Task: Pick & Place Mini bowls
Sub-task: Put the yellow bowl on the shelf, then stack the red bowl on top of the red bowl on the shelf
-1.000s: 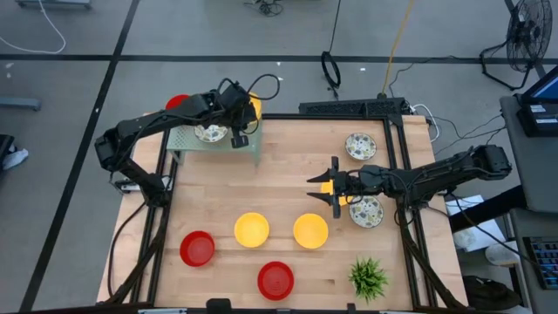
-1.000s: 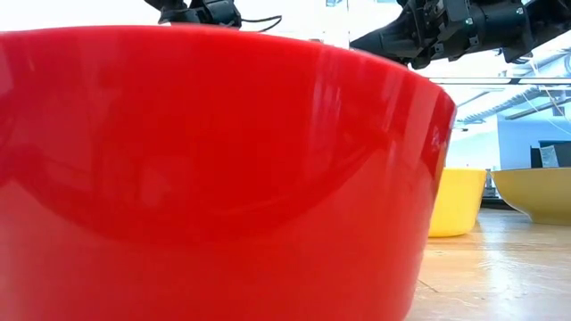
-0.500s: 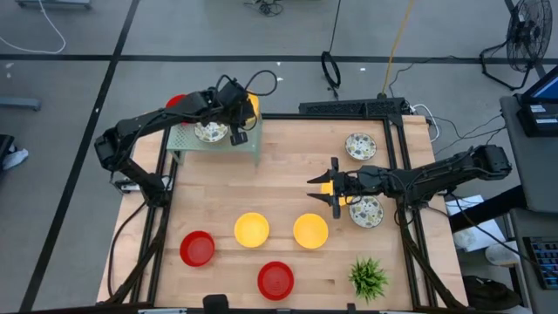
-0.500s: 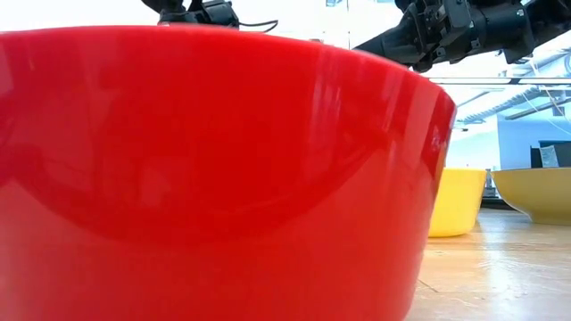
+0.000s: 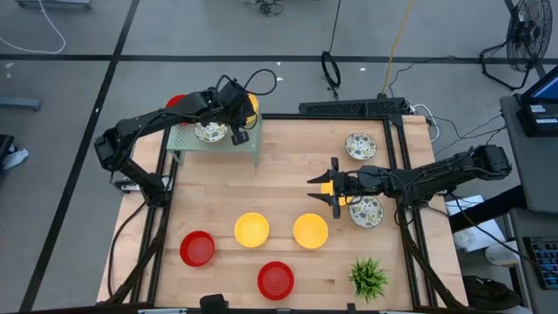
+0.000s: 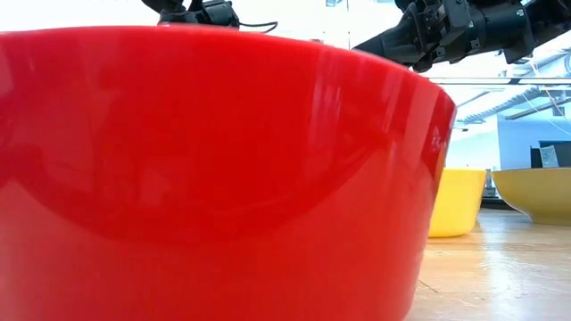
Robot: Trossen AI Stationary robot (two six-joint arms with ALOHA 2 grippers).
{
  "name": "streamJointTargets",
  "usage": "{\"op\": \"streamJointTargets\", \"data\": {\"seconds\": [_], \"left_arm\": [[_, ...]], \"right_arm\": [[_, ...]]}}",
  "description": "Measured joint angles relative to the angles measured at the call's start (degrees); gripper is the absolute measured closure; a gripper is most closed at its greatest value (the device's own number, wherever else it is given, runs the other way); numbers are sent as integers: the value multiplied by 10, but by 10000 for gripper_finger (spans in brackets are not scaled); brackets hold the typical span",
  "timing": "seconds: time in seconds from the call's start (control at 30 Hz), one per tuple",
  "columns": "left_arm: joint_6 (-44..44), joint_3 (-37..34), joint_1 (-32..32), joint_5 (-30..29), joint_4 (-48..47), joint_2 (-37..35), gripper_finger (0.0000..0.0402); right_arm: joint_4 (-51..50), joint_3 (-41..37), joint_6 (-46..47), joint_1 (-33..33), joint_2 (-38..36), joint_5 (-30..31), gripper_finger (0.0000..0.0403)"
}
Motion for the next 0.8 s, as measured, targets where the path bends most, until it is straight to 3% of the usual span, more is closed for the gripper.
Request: {"op": "streamJointTargets", "data": {"seconds": [0.37, 0.5, 0.67, 0.8], "left_arm": [[-11, -1, -11, -26, 15, -13, 269], [-11, -1, -31, -25, 29, -43, 255], [-34, 0, -69, -23, 37, -88, 254], [-100, 0, -98, 28, 35, -109, 254]], "right_arm": [[0, 0, 23, 0, 0, 0, 232], [-6, 0, 77, 0, 0, 0, 232], [-4, 0, 62, -1, 0, 0, 232], [2, 0, 44, -1, 0, 0, 232]]}}
